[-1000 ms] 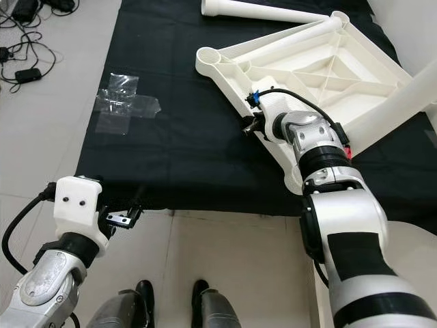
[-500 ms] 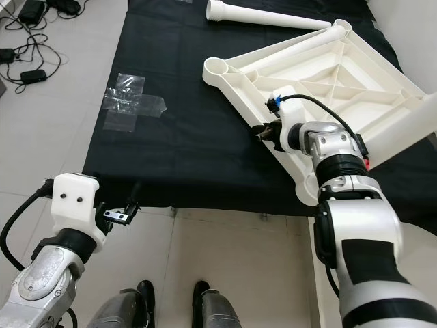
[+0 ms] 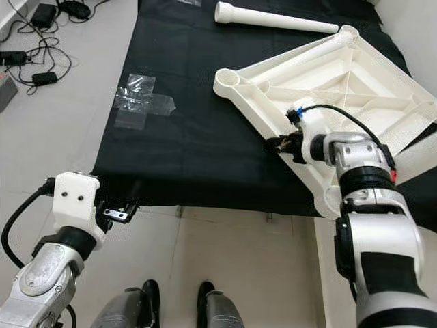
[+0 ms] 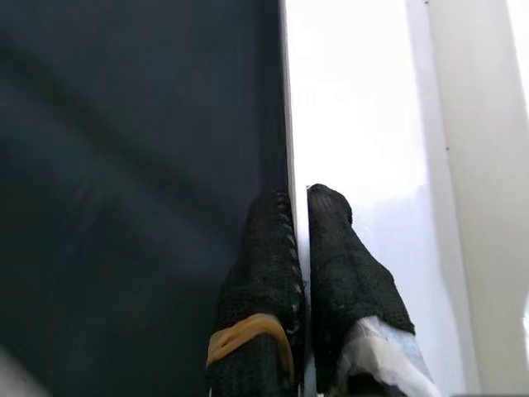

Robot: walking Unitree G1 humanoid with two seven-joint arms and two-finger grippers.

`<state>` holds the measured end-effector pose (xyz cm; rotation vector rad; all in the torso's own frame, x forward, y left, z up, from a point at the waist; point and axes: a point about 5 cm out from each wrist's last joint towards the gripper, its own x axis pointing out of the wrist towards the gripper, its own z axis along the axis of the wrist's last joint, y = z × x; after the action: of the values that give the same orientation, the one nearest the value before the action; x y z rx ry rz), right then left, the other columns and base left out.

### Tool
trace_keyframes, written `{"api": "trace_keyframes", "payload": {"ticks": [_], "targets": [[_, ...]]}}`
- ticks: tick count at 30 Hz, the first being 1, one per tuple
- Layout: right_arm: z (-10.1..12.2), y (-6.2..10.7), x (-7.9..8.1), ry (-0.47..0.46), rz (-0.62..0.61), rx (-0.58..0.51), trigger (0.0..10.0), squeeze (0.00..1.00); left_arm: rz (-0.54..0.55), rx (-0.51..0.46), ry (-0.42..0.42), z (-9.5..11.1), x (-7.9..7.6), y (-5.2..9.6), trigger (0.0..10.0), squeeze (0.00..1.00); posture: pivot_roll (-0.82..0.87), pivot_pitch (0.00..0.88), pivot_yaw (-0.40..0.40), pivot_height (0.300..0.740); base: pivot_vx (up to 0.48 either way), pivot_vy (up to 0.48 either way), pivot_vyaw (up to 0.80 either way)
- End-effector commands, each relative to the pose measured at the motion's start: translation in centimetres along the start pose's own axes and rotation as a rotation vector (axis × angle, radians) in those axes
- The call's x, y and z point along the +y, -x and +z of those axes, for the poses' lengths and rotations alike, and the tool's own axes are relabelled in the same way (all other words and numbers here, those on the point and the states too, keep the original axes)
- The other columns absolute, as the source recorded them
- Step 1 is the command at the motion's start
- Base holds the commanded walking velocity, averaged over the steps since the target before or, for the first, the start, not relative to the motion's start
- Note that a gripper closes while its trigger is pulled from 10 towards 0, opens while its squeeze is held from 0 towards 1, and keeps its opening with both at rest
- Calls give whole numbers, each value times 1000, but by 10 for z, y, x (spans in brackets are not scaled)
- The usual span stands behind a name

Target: Building children table

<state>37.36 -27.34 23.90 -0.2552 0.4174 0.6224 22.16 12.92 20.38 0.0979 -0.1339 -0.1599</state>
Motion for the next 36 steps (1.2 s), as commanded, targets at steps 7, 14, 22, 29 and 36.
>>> {"api": "trace_keyframes", "payload": {"ticks": [7,14,22,29,36], "targets": [[-15,-3,36,90,407,16,0,0,-18,20,-9,-7,0,-1,10000,0,59,279,-121,740,0,0,0],[-9,-10,59,174,551,-28,0,0,-16,17,-16,-8,2,-3,10000,0,62,272,-123,740,0,0,0],[-5,-8,82,323,771,12,0,0,-14,11,-20,-8,2,-4,10000,0,63,270,-126,740,0,0,0],[11,-16,88,446,784,-28,0,0,-24,14,-28,-11,0,-3,10000,0,61,271,-122,740,0,0,0],[32,-36,92,702,702,-21,0,0,-33,11,-24,-11,-3,-4,10000,0,66,272,-124,740,0,0,0]]}}
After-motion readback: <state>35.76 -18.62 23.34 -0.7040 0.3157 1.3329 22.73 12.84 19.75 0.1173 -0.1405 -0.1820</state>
